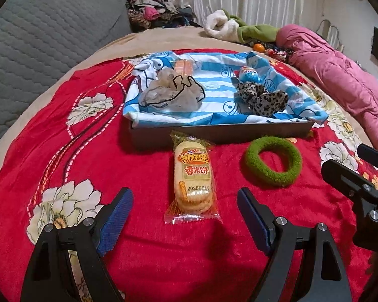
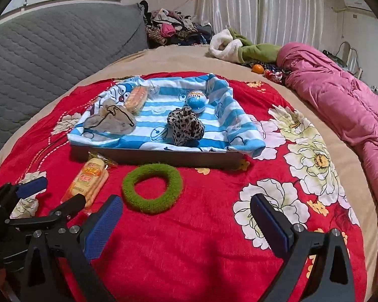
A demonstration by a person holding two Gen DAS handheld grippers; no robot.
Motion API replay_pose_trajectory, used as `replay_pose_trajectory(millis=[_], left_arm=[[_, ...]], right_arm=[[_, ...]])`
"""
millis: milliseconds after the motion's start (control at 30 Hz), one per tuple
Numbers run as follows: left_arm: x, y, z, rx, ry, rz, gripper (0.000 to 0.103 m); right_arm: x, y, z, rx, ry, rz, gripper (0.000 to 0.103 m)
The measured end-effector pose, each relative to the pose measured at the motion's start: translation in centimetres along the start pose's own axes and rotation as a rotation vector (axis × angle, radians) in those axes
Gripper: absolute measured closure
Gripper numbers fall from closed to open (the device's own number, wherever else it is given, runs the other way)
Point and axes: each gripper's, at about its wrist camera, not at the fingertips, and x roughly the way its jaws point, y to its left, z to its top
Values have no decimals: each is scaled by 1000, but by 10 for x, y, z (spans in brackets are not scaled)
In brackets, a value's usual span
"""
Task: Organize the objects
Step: 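Move the left gripper toward the wrapped bread pack while the right gripper approaches the green hair tie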
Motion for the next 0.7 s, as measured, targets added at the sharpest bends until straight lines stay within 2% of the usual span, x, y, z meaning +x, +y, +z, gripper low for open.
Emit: replay_pose_trajectory(millis=[700], left_arm=[[25, 3, 10, -5, 5, -19, 18]], right_arm=[[35, 0, 6, -7, 53, -16, 1]])
